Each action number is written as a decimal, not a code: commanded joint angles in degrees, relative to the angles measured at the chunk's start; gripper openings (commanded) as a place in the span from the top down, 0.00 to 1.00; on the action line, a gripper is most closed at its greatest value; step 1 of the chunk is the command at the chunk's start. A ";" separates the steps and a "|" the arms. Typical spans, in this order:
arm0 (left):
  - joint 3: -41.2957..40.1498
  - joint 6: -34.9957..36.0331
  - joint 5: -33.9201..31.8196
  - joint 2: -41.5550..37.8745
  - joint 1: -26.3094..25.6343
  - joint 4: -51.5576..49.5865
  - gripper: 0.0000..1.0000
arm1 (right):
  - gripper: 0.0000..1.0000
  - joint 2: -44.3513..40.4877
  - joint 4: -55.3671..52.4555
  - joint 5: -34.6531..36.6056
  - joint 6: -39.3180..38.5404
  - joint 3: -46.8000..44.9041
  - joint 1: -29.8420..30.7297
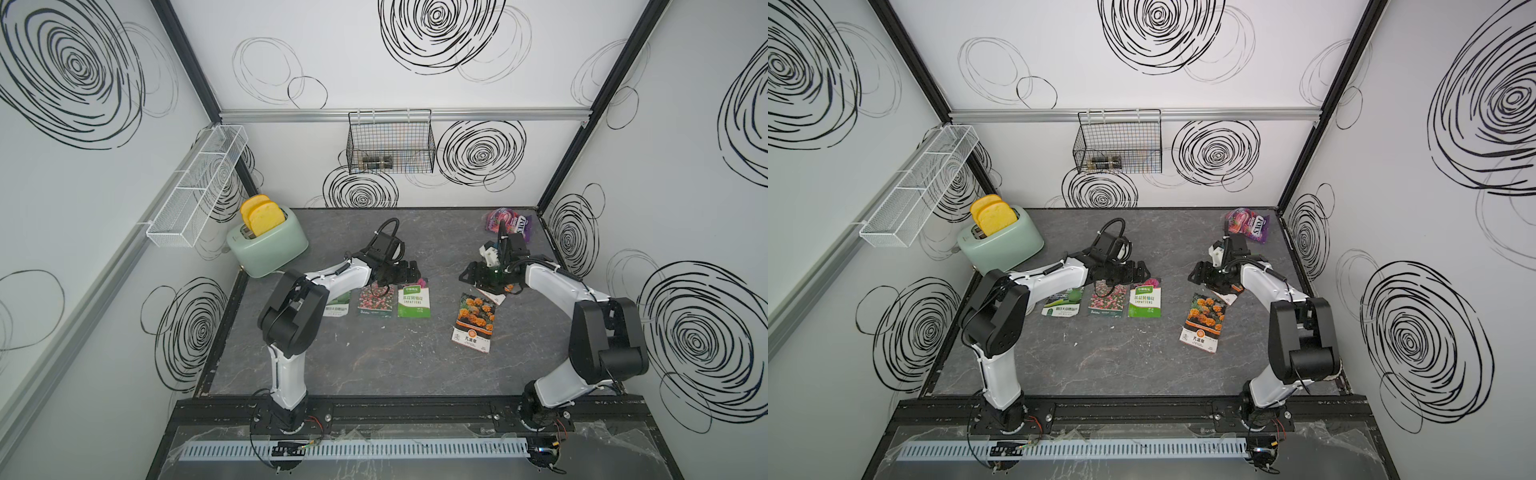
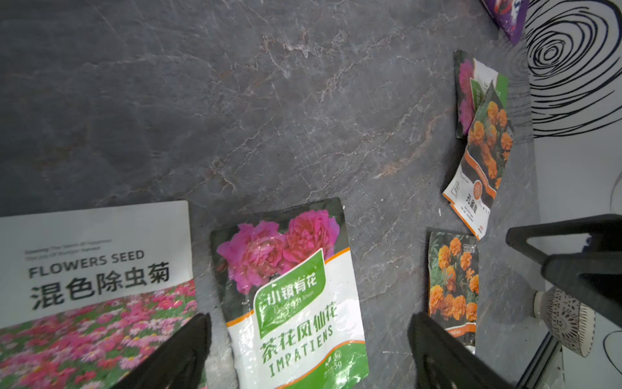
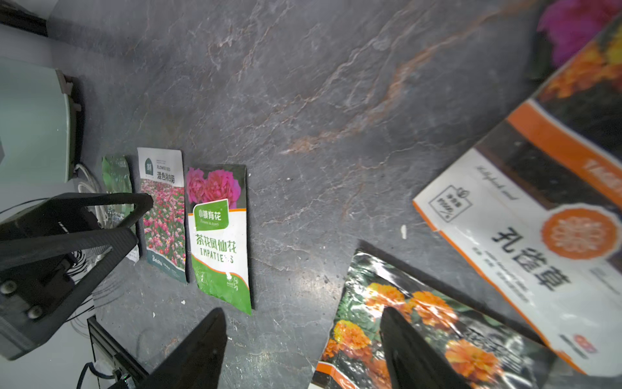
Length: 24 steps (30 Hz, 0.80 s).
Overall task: Arrange the seed packets in a row
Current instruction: Adjust the seed packet at the center of the board.
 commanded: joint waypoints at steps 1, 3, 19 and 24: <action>2.72 2.20 2.06 2.24 0.74 2.03 0.04 | 0.26 -1.64 -2.56 0.18 -1.40 0.37 -2.23; 3.21 2.57 2.63 3.43 1.13 2.35 0.04 | 0.26 -1.58 -2.44 -0.30 -1.25 0.34 -3.38; 4.72 4.17 4.37 7.69 4.35 2.78 0.04 | 0.26 -0.72 -1.75 -0.81 -1.11 -0.27 -4.43; 4.36 4.23 4.19 7.96 4.83 2.77 0.04 | 0.26 -0.33 -1.76 -0.94 -1.29 -0.13 -4.43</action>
